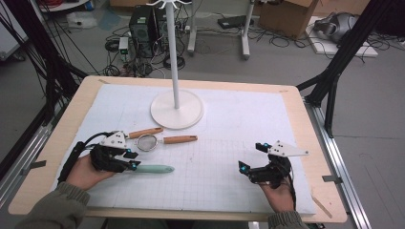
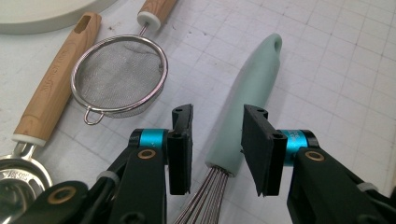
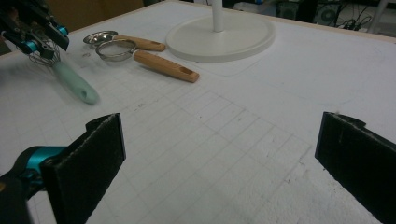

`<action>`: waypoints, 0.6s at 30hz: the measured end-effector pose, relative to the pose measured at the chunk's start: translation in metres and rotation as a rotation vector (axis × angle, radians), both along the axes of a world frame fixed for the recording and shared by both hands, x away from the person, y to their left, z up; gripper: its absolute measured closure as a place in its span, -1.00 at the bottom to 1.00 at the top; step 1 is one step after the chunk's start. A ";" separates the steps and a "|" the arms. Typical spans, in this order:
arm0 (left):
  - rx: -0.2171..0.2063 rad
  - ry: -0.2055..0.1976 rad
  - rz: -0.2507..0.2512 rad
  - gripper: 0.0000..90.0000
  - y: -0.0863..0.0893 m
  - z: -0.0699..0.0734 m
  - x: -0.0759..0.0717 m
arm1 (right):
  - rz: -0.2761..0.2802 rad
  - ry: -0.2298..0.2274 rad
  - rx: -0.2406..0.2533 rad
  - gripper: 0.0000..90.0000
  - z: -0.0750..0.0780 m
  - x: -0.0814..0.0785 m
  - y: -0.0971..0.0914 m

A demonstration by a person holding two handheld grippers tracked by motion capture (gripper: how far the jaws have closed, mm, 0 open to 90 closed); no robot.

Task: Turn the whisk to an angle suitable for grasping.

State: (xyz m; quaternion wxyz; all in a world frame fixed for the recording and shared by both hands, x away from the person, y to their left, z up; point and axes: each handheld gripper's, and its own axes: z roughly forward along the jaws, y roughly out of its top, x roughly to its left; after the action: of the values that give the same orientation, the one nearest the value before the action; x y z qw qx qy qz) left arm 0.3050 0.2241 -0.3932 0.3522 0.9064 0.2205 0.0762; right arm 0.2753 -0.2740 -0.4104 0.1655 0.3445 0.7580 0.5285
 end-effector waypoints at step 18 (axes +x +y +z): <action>0.015 0.021 -0.077 0.07 -0.002 0.011 0.004 | 0.003 0.005 0.015 -0.99 0.000 0.003 -0.002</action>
State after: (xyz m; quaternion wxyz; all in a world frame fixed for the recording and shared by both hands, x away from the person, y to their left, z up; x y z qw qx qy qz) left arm 0.3086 0.2217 -0.3819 0.3458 0.9175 0.1886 0.0547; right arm 0.2780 -0.2762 -0.4103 0.1600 0.3458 0.7551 0.5335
